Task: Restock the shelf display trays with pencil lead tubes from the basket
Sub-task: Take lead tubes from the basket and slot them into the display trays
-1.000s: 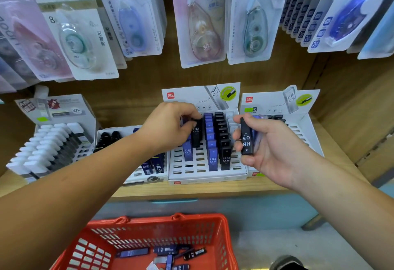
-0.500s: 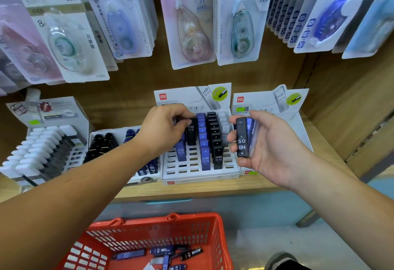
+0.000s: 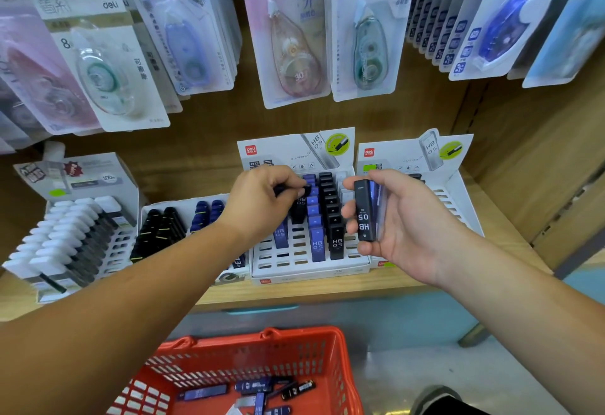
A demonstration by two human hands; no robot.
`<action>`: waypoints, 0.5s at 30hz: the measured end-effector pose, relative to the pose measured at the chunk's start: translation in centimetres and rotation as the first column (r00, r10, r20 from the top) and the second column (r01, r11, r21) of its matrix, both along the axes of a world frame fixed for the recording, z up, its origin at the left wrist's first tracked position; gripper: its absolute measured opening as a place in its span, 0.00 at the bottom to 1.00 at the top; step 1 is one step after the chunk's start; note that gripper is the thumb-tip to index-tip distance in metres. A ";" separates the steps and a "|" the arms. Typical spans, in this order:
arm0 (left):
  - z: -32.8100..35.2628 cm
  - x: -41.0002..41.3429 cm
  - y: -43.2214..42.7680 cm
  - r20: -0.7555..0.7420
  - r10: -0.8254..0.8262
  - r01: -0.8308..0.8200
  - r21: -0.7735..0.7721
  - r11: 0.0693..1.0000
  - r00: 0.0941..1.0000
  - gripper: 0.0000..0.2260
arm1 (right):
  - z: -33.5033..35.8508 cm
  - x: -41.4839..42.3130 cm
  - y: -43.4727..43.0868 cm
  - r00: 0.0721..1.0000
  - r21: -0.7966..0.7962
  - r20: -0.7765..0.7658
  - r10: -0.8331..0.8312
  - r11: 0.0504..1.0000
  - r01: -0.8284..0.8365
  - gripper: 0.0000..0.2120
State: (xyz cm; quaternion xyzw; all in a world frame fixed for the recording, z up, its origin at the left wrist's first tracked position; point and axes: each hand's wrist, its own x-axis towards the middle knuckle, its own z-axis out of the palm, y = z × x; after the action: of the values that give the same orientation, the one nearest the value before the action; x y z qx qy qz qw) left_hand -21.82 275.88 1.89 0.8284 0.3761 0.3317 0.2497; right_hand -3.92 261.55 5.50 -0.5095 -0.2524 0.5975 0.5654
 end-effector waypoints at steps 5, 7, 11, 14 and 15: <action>0.1 -0.2 0.3 -0.164 0.044 -0.035 0.056 0.998 0.986 0.04 | -0.4 0.2 0.2 1.000 -0.009 0.009 0.013 1.000 -0.013 0.17; 0.5 -0.5 0.4 -0.223 0.051 -0.026 0.113 0.993 0.974 0.04 | -0.5 0.3 0.2 1.000 -0.012 -0.011 0.026 1.000 -0.026 0.20; 2.3 0.1 -1.2 -0.119 -0.025 0.049 0.207 0.977 0.993 0.05 | -0.4 0.8 0.0 0.994 -0.003 -0.083 0.067 0.998 -0.067 0.22; 4.1 2.1 -4.3 -0.050 -0.186 0.188 0.026 0.982 0.981 0.10 | -0.5 1.3 -0.6 0.990 -0.006 -0.073 0.117 0.993 -0.117 0.19; 4.5 2.8 -5.1 -0.089 -0.241 0.239 -0.037 0.970 0.966 0.14 | -0.5 1.5 -0.9 0.989 -0.009 -0.060 0.136 0.991 -0.137 0.17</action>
State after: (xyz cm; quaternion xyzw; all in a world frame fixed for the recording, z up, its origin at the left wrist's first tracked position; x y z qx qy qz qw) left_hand -19.01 270.81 6.35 0.8790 0.2887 0.2551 0.2810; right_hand -2.44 260.65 4.98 -0.4767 -0.2661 0.6512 0.5271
